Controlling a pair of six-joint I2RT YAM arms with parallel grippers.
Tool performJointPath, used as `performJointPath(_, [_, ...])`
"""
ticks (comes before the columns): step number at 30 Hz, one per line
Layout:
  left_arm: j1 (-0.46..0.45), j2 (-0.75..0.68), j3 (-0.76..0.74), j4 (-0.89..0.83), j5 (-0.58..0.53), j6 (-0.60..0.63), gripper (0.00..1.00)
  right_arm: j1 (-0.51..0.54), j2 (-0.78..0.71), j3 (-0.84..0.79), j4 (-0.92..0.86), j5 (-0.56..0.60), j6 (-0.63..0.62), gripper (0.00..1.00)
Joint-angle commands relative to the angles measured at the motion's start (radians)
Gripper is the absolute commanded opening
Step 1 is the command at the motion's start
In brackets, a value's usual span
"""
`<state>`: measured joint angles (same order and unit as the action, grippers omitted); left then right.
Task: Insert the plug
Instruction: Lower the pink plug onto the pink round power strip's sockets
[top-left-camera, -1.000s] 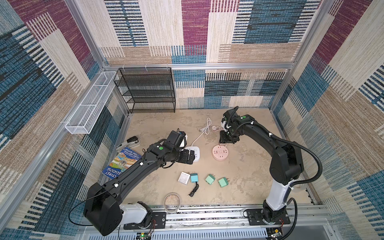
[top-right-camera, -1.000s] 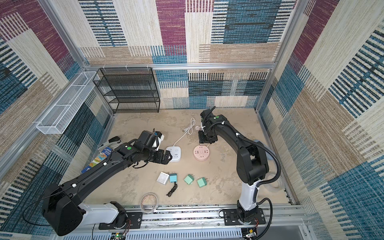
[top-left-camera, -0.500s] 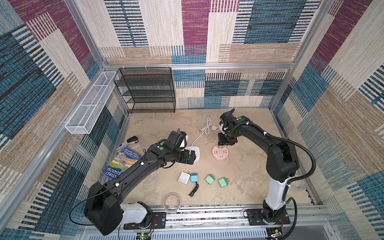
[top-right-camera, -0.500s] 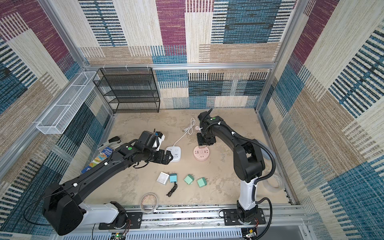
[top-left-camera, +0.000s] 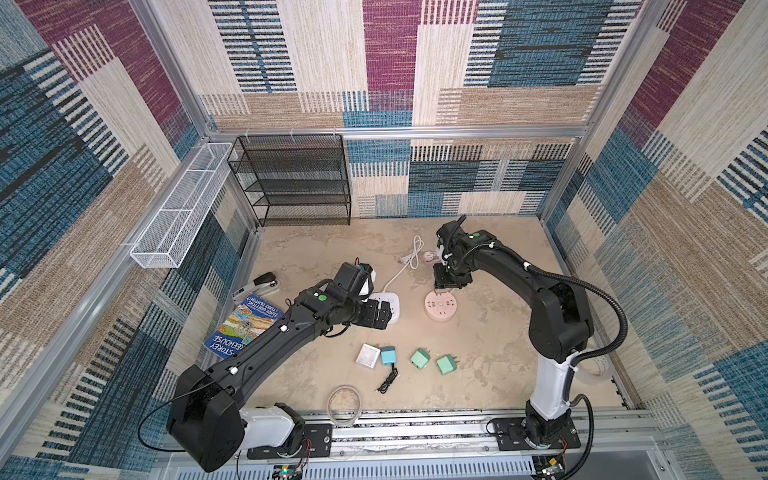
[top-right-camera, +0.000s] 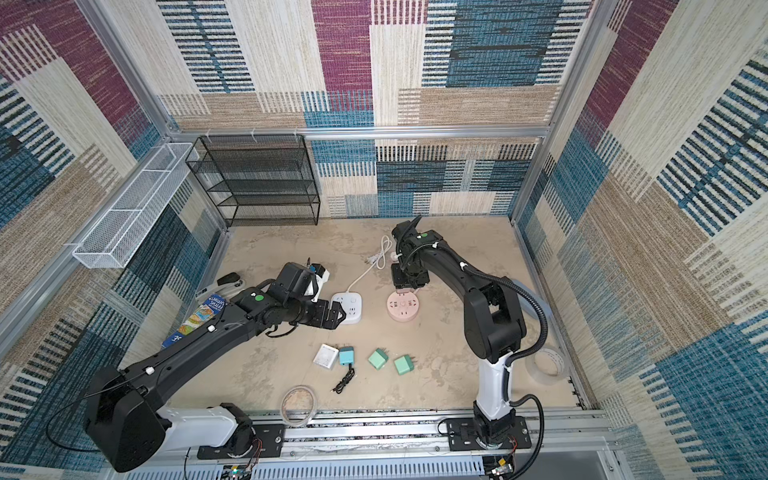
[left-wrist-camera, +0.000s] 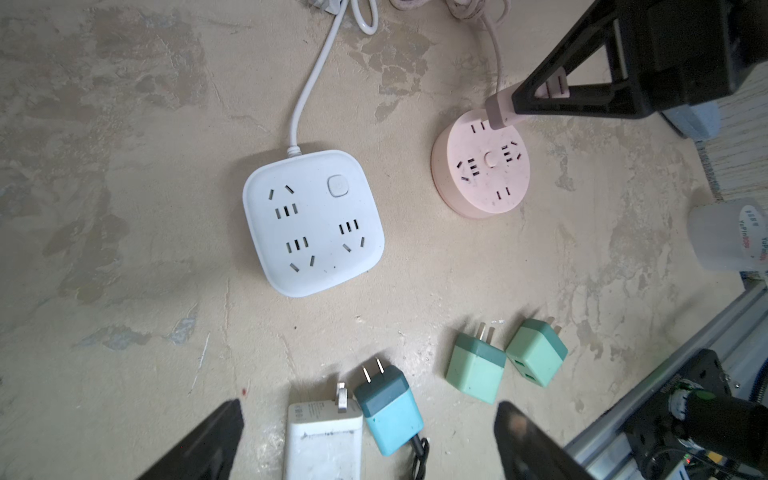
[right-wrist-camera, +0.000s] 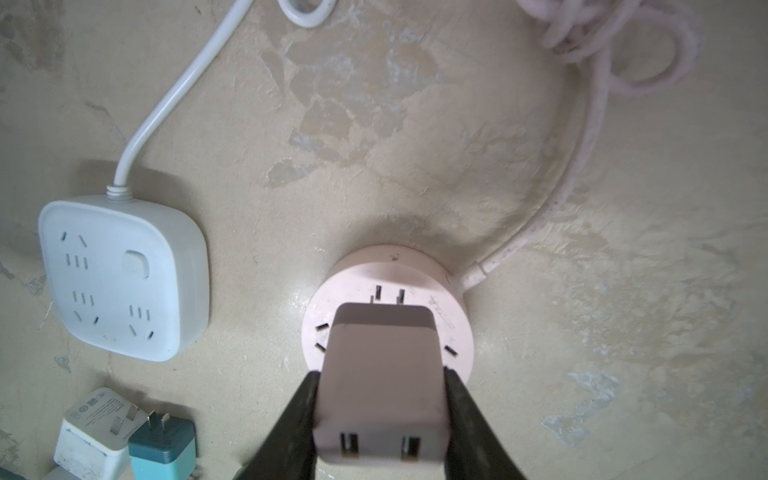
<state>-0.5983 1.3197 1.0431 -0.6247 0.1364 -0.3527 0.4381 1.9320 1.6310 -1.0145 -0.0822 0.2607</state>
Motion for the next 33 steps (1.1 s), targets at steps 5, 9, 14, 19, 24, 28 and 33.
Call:
performJointPath(5, [0.001,0.000,-0.005,0.023,0.006,0.008,0.99,0.002,0.005,-0.022,0.027,0.002,0.011,0.00])
performJointPath(9, [0.000,0.000,-0.008,0.026,0.007,0.007,0.99,0.007,0.005,-0.026,0.033,0.004,0.012,0.00])
performJointPath(14, [0.000,0.003,-0.009,0.030,0.005,0.008,0.99,0.010,0.014,-0.048,0.044,0.005,0.012,0.00])
performJointPath(19, [0.000,0.002,-0.011,0.029,0.002,0.006,0.99,0.010,0.023,-0.044,0.042,0.010,0.011,0.00])
performJointPath(24, [0.000,-0.001,-0.011,0.025,-0.001,0.006,0.99,0.010,0.025,-0.039,0.025,0.028,0.005,0.00])
performJointPath(28, [0.000,0.000,-0.011,0.025,-0.003,0.006,0.99,0.010,0.017,-0.037,0.017,0.030,0.005,0.00])
performJointPath(33, [0.000,0.004,-0.012,0.025,0.000,0.004,0.99,0.012,-0.005,-0.043,0.013,0.036,0.009,0.00])
